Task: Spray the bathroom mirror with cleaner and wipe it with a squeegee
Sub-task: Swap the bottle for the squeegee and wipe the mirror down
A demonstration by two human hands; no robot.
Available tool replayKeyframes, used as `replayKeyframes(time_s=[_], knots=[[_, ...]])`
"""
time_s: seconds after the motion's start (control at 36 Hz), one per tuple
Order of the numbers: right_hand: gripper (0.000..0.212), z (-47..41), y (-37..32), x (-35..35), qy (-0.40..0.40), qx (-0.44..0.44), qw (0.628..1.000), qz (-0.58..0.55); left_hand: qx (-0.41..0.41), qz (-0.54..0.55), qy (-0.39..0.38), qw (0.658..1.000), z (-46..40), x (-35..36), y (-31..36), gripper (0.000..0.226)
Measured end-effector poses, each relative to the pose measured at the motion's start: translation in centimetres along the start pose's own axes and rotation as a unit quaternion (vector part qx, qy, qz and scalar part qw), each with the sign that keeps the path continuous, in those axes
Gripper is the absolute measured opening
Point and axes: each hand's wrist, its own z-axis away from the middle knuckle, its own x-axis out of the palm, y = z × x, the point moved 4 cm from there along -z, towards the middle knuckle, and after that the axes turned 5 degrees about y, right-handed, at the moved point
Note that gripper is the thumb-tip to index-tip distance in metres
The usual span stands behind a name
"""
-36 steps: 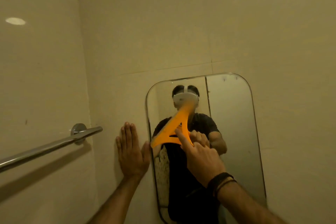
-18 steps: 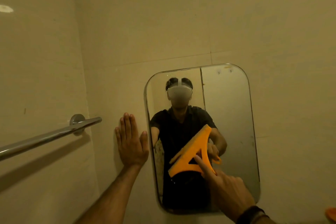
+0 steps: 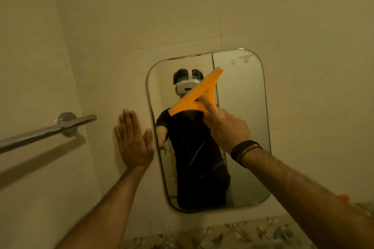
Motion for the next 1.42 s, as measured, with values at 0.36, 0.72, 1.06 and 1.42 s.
replayKeyframes(time_s=[0.36, 0.72, 1.06, 1.42], knots=[[0.092, 20.5, 2.9, 4.4, -0.160, 0.090, 0.982, 0.047, 0.004, -0.002, 0.005, 1.000, 0.0, -0.2, 0.2, 0.072], [0.071, 11.9, 2.0, 0.1, -0.015, 0.091, 0.996, -0.001, 0.005, -0.002, 0.016, 1.000, 0.1, -0.2, 0.1, 0.071], [0.074, 20.6, 3.2, 4.7, -0.082, 0.146, 0.985, -0.050, 0.011, -0.007, 0.038, 0.999, -0.2, -0.3, 0.2, 0.070], [0.075, 24.6, 1.6, 4.6, -0.103, 0.158, 0.982, -0.031, 0.009, -0.011, 0.045, 0.999, -0.2, -0.2, 0.2, 0.069]])
